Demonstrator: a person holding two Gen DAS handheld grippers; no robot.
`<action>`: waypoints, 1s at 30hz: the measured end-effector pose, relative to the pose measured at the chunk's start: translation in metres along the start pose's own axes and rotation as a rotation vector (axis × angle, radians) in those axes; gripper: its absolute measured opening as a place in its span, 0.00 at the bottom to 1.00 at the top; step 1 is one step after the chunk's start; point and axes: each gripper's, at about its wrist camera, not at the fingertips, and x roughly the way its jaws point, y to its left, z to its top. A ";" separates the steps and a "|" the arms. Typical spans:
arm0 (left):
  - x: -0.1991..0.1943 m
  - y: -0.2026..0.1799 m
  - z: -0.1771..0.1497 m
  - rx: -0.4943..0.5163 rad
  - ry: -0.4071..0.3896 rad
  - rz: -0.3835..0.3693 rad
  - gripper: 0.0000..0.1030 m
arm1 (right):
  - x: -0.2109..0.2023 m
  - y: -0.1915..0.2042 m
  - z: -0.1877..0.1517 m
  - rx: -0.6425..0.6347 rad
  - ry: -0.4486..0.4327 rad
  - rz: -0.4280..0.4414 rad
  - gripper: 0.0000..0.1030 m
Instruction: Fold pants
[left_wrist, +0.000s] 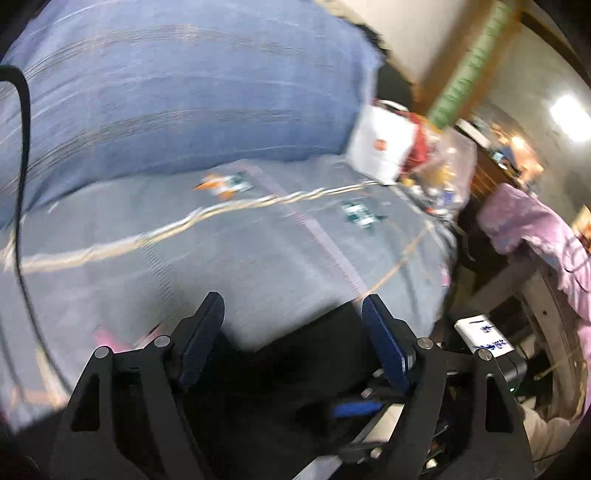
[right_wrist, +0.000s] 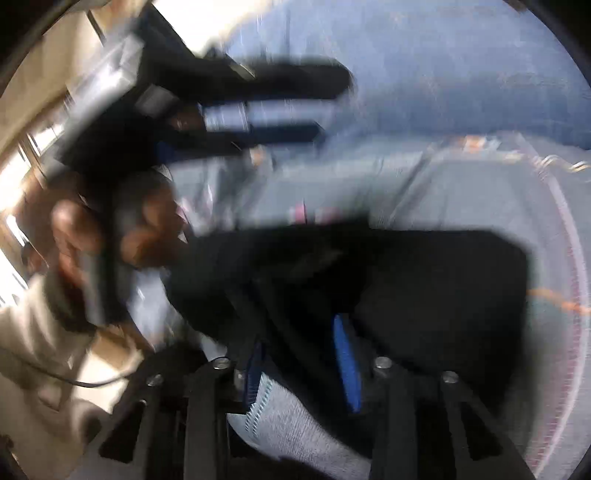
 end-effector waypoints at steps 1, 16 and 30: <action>-0.004 0.007 -0.006 -0.021 -0.001 0.015 0.76 | -0.001 0.006 -0.001 -0.025 0.003 -0.020 0.36; 0.019 -0.019 -0.069 -0.065 0.036 0.184 0.76 | -0.066 -0.048 -0.004 0.177 -0.220 -0.171 0.41; 0.006 -0.005 -0.088 -0.155 0.042 0.325 0.76 | -0.059 -0.020 0.008 0.030 -0.162 -0.278 0.36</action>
